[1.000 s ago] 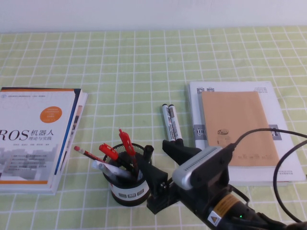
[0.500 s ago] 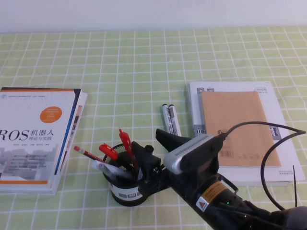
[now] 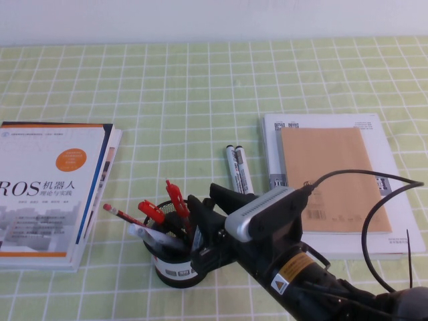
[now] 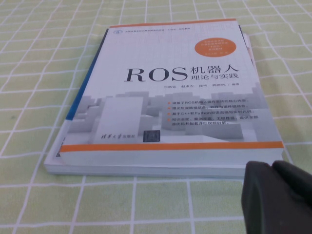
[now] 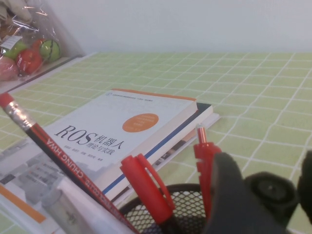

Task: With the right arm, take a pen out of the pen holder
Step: 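Take a marker out of the pen holder and lay it on the table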

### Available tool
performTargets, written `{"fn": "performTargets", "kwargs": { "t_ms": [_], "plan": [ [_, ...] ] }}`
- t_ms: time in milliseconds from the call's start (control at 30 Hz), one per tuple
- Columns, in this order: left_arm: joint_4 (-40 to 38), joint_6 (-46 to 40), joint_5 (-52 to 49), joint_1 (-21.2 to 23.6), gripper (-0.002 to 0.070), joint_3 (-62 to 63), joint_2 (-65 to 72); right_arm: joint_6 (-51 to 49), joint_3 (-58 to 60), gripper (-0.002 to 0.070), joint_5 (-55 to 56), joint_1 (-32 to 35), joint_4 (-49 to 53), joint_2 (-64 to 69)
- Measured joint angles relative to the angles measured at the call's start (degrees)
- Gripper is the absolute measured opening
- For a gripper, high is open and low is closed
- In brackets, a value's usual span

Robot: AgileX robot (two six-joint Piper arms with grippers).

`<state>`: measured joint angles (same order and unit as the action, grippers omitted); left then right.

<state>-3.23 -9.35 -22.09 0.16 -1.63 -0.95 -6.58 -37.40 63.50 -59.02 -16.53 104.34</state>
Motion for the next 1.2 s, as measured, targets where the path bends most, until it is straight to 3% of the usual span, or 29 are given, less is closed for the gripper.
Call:
{"fn": "performTargets", "kwargs": {
  "t_ms": [267,567,867,1200],
  "plan": [
    [0.0,0.0,0.0,0.0,-0.0006,0.0,0.0,0.0,0.0,0.0102,0.5,0.0,1.9,0.5],
    [0.0,0.0,0.0,0.0,-0.0006,0.0,0.0,0.0,0.0,0.0102,-1.1,0.0,3.4,-1.1],
    [0.0,0.0,0.0,0.0,-0.0006,0.0,0.0,1.2,0.0,0.0102,-7.8,0.0,2.1,-11.4],
    [0.0,0.0,0.0,0.0,-0.0006,0.0,0.0,19.4,0.0,0.0102,-18.3,0.0,-9.1,-26.5]
  ]
}}
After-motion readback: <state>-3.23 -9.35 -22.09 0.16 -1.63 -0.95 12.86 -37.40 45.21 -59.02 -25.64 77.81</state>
